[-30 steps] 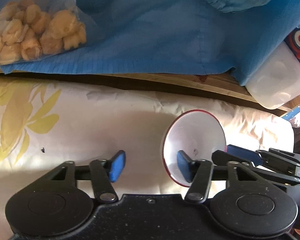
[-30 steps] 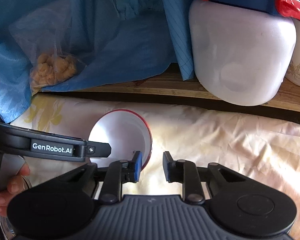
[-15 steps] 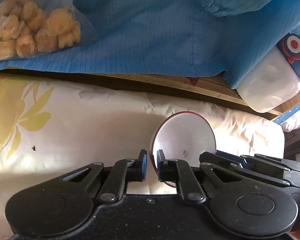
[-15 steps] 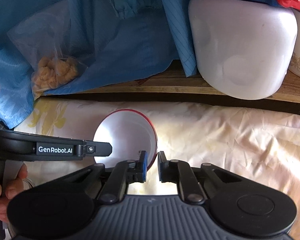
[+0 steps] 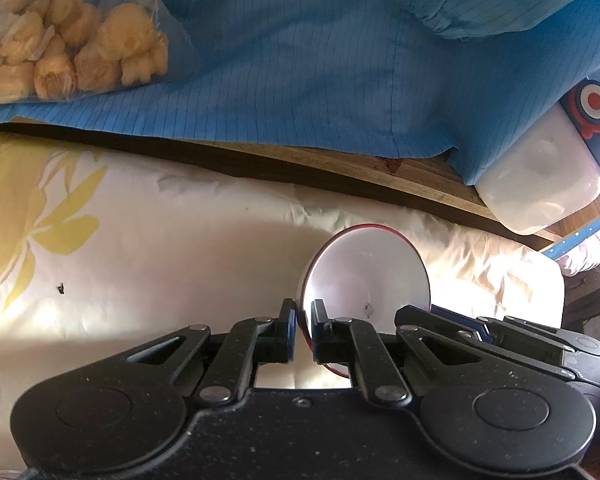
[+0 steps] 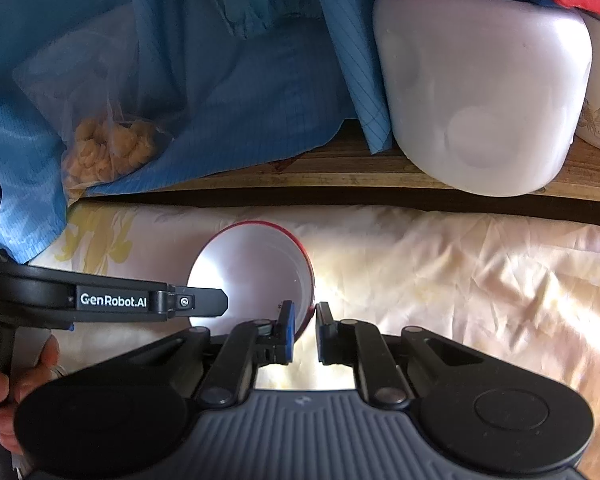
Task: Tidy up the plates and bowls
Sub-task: 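Lift the white bowl with the left tool while the right tool carries it toward the steel bowl, then lower the white bowl into the steel bowl with the left tool while the right tool guides it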
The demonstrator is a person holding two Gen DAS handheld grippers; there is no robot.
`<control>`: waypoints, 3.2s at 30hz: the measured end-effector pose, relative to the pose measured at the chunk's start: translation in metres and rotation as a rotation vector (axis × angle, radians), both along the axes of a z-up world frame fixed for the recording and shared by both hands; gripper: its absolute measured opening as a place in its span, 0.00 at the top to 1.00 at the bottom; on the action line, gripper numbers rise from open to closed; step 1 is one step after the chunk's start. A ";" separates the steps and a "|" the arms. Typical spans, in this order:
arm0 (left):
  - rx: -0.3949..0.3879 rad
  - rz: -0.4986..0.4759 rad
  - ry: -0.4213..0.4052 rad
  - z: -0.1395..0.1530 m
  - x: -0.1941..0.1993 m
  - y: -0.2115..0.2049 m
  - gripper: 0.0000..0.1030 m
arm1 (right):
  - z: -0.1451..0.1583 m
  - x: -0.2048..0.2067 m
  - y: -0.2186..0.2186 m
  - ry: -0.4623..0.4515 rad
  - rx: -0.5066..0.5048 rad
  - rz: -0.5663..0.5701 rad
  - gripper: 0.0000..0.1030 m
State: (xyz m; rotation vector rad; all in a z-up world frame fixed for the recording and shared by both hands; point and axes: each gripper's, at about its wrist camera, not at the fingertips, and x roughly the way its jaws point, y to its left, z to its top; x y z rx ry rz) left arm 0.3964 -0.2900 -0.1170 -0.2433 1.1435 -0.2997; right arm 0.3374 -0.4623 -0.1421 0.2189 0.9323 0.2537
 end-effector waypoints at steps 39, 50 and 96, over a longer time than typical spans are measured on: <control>-0.182 -0.080 0.010 0.057 -0.068 0.017 0.94 | 0.067 -0.092 -0.014 -0.076 0.046 -0.088 0.89; -0.187 -0.138 0.043 0.062 -0.099 0.022 0.94 | 0.069 -0.133 -0.009 -0.051 0.053 -0.086 0.89; -0.079 -0.166 0.214 0.029 -0.156 0.019 0.93 | 0.035 -0.188 0.014 0.157 0.023 -0.057 0.87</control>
